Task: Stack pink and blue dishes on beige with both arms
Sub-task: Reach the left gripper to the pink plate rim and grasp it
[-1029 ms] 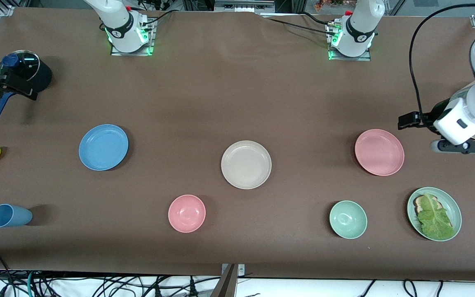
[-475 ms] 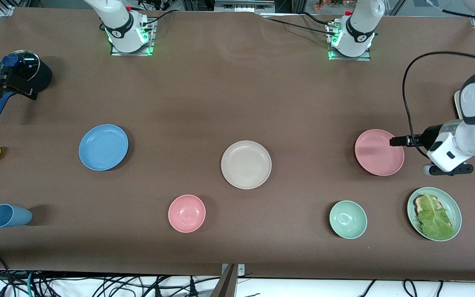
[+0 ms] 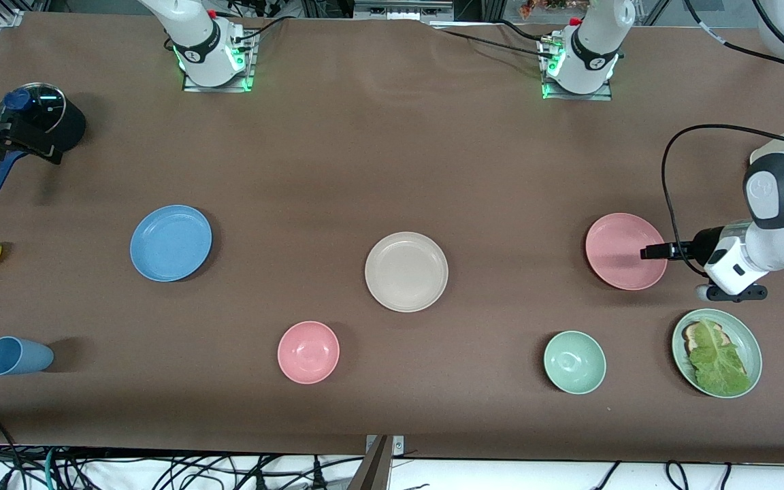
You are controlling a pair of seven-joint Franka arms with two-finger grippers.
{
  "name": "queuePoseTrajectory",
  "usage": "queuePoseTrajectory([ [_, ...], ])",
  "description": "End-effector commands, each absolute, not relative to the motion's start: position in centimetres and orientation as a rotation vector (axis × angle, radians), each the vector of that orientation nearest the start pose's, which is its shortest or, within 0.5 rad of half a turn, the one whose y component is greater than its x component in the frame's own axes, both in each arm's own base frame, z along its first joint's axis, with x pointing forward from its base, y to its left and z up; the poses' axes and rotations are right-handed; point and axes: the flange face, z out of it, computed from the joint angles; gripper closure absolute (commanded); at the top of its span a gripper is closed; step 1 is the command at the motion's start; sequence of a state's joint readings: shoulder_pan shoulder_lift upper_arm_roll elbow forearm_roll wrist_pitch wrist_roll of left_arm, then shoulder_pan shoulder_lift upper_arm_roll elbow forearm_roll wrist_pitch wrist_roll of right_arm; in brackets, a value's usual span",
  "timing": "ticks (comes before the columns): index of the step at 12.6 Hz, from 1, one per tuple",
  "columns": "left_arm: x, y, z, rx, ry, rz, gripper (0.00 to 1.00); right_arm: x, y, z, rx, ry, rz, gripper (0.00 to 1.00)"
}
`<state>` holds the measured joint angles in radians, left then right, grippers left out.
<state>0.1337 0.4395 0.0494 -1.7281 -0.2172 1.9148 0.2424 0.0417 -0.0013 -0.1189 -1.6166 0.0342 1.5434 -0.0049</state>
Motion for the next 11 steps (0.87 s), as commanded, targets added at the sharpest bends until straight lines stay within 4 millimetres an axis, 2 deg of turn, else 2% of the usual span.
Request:
queuePoseTrajectory([
  [1,61.4,11.9,29.2,-3.411,0.066,0.269,0.0,53.8,-3.8,60.8,-3.104,0.116,0.103,0.0],
  [3,60.7,12.6,28.0,-3.408,0.062,0.254,0.0,53.9,-3.8,60.7,-3.104,0.119,0.106,0.0],
  [5,60.0,14.3,26.6,-3.406,0.174,0.171,0.0,53.9,-3.8,60.7,-3.104,0.119,0.106,0.0],
  [8,59.1,16.7,22.9,-3.445,0.267,0.097,0.0,53.8,-3.6,60.8,-3.104,0.114,0.104,0.0],
  [11,58.4,18.7,20.6,-3.473,0.292,0.067,0.0,53.8,-3.6,60.8,-3.104,0.114,0.103,0.0],
])
